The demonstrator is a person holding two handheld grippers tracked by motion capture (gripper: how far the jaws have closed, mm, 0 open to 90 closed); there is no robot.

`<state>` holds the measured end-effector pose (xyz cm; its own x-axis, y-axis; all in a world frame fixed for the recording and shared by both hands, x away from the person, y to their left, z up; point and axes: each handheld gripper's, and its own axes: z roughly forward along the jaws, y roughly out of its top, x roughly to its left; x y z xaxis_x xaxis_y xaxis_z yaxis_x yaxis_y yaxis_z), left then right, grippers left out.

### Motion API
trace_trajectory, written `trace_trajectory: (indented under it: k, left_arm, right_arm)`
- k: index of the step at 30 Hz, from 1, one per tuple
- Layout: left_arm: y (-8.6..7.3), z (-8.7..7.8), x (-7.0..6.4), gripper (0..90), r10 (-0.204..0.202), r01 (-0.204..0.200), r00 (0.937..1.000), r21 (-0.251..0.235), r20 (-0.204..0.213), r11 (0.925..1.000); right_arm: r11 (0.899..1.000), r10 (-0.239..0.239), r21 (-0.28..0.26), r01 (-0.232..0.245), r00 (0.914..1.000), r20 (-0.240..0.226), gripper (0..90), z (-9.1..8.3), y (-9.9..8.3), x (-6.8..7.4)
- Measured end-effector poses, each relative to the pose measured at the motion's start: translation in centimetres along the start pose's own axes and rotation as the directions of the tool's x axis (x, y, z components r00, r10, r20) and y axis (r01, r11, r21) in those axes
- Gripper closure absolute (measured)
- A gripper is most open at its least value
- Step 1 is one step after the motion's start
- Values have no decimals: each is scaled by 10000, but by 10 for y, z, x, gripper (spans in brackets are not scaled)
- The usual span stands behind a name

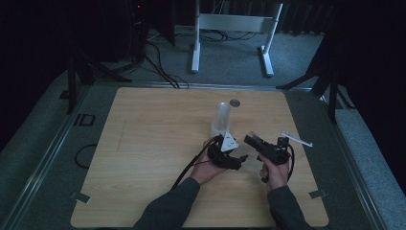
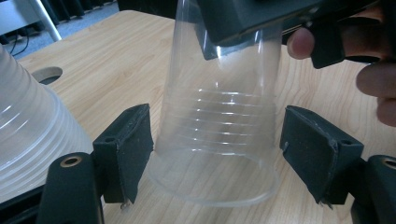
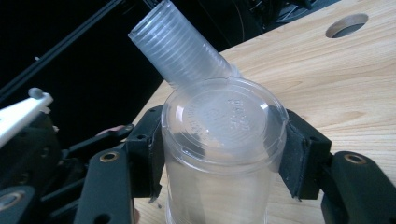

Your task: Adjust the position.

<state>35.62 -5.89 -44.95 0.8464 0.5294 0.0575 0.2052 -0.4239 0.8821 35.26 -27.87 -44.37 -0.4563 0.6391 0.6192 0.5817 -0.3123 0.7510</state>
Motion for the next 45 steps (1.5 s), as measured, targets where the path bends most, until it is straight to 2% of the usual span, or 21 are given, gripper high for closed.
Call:
trace_trajectory:
  k: [6,19,23,28,34,40,45]
  left_arm:
    - [0,3,0,250,-6,6,10000,43,-24,10000]
    - [-1,3,0,251,-41,41,10000,19,-69,10000]
    - [-1,3,0,251,-59,60,10000,59,-62,10000]
    - [0,2,-1,265,-17,17,10000,25,-34,10000]
    - [0,1,-2,273,48,-48,10000,-10,-25,10000]
    - [0,-1,-1,275,96,-96,10000,-21,25,10000]
    - [0,-3,-1,281,143,-143,9999,-26,31,9999]
  right_arm:
    - [10000,68,-13,-69,9999,-90,408,0,0,0]
    - [9964,838,-110,-845,9948,-573,410,1,-2,-4]
    - [9959,886,-110,-894,9942,-610,410,1,-2,-5]
    - [9969,781,-28,-784,9947,-662,401,0,-1,-5]
    - [9983,585,51,-583,9954,-763,338,0,0,-3]
    - [9995,154,276,-134,9969,-771,289,0,-1,-1]
    - [9995,5,325,23,9962,-867,275,0,-1,0]
